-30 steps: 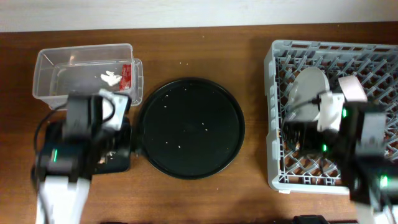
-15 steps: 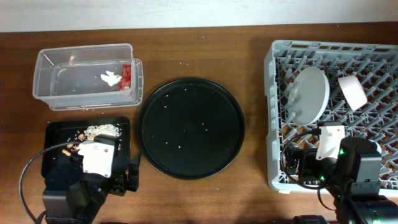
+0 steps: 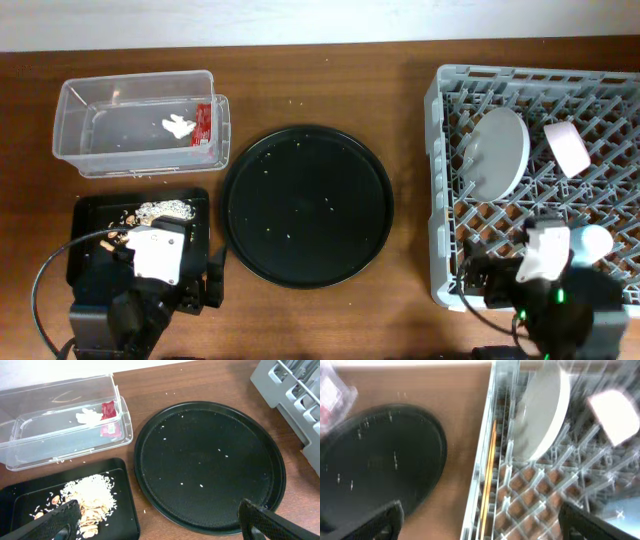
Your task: Sort waste into correct bins and load items into the dishwasher rack
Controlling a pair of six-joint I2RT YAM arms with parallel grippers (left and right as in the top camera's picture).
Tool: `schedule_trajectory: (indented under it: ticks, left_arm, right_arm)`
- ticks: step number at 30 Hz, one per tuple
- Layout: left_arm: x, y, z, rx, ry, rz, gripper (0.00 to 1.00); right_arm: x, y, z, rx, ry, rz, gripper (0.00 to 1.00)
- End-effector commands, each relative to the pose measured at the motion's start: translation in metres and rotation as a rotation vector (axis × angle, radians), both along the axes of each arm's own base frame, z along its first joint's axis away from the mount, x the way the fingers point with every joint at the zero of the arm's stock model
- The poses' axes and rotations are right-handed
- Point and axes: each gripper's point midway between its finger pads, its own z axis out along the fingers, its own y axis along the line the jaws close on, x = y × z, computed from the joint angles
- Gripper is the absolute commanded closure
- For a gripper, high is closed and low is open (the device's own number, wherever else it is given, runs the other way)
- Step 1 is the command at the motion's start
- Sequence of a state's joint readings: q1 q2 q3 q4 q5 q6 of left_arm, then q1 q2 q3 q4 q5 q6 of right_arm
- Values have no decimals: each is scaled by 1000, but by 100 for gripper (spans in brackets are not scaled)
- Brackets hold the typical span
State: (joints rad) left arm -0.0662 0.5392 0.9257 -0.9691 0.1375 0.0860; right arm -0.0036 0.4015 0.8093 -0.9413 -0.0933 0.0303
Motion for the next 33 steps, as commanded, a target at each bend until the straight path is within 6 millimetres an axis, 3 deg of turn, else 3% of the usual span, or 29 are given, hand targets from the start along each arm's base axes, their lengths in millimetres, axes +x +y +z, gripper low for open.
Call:
schedule_trajectory:
  ticks: [1,7,14,18,33]
  left_arm:
    - [0,1,-2,-3,1,10,1]
    - [0,1,-2,-3,1,10,1]
    - [0,1,-2,-3,1,10,1]
    - [0,1,-2,-3,1,10,1]
    - [0,1,-1,-3,0,10,1]
  right_arm:
    - [-5,-2,-10,1,-168,-14,2]
    - [26,-2,-10,2,-474,-13,2]
    - [56,-3,-44,-2,-639,-16,2]
    - [56,-1,-87,-63,-465,8,2]
    - [56,-1,-86,-44,-467,5,2]
